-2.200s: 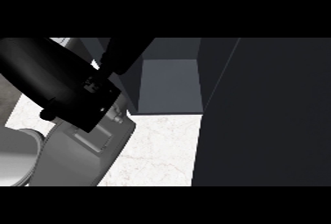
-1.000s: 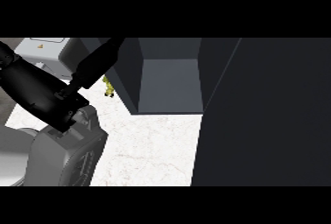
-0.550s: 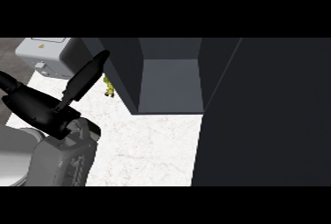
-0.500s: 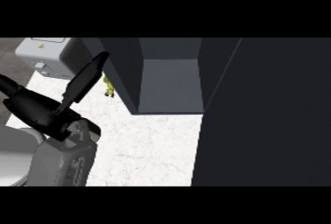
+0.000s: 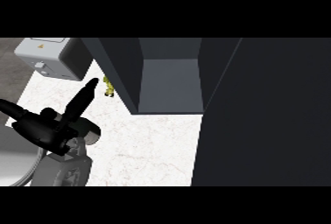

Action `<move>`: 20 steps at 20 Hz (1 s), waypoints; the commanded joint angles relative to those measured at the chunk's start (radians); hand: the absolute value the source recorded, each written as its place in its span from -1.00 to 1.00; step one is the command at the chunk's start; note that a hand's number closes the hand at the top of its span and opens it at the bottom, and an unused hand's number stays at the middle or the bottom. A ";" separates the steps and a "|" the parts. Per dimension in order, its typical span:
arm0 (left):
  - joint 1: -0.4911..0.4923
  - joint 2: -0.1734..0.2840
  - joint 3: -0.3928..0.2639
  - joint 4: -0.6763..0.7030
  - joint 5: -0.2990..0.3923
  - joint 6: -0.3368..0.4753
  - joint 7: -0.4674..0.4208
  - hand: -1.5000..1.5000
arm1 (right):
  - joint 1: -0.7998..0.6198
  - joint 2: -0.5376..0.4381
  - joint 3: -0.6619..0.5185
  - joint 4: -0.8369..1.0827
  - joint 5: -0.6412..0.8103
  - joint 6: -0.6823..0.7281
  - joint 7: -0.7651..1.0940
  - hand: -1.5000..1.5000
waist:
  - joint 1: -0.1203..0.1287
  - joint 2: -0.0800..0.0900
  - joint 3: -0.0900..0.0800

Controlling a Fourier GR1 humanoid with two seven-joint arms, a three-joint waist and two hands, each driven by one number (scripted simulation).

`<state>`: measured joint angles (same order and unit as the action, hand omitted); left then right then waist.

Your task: Pick up the wine, place it into the cabinet and close the cabinet

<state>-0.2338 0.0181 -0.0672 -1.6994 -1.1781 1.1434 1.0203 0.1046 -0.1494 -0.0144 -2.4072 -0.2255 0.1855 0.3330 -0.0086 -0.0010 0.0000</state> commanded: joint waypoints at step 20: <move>0.327 0.094 -0.135 0.042 0.401 0.353 -0.241 -1.00 | 0.052 0.039 -0.023 -0.108 -0.155 0.058 0.074 -1.00 | 0.005 -0.002 -0.004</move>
<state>0.0430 0.1086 -0.1978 -1.6444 -0.8429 1.4342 0.8144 0.1274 -0.1027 -0.0260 -2.3996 -0.2709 0.2474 0.3419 -0.0052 -0.0023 -0.0019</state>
